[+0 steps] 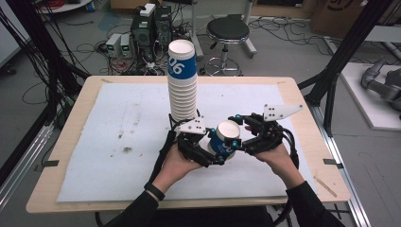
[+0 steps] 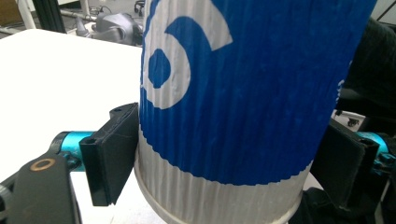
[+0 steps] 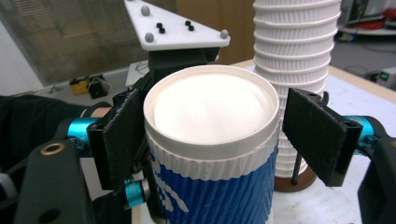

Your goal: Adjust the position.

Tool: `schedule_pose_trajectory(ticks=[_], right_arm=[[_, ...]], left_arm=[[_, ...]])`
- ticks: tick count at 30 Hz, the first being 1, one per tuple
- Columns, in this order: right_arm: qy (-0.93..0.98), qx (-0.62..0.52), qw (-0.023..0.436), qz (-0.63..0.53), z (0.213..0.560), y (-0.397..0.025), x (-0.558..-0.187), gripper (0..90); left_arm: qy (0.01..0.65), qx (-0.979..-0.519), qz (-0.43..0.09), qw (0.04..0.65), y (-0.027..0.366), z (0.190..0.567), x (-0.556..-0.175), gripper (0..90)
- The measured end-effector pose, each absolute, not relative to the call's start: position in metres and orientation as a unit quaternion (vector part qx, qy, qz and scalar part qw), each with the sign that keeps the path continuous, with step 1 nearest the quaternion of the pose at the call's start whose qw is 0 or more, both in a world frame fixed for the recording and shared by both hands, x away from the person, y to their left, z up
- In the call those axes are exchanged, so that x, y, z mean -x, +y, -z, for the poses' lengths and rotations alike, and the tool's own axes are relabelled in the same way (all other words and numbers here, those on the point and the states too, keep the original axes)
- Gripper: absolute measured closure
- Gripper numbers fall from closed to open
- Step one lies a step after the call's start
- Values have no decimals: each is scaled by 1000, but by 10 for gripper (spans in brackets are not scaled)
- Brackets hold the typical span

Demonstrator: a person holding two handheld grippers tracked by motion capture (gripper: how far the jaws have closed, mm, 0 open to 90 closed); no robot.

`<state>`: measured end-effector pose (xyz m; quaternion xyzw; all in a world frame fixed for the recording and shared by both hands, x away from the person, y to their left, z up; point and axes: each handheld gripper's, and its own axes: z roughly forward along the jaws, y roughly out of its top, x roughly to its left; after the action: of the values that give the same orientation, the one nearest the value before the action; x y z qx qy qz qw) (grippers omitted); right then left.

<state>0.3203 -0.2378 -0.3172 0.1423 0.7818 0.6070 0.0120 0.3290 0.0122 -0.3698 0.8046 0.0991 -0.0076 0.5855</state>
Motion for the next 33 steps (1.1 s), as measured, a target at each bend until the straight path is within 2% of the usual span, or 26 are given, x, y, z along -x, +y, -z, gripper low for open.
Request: schedule_pose_trajectory(ticks=[9, 15, 22, 25, 33], right_arm=[[800, -135, 35, -583, 309, -243, -319, 212], [822, -133, 20, -554, 312, -239, -322, 212], [839, -127, 1, -529, 315, -235, -323, 287], [839, -125, 3, -530, 315, -236, -323, 293], [821, -136, -5, -555, 314, -246, -326, 293]], left_arm=[[93, -829, -4, 551, 14, 367, -329, 175], [80, -854, -15, 514, 10, 364, -328, 179], [81, -854, -13, 513, 10, 364, -327, 179], [84, -853, -14, 515, 10, 363, -326, 179], [98, -821, -1, 563, 13, 365, -327, 65]])
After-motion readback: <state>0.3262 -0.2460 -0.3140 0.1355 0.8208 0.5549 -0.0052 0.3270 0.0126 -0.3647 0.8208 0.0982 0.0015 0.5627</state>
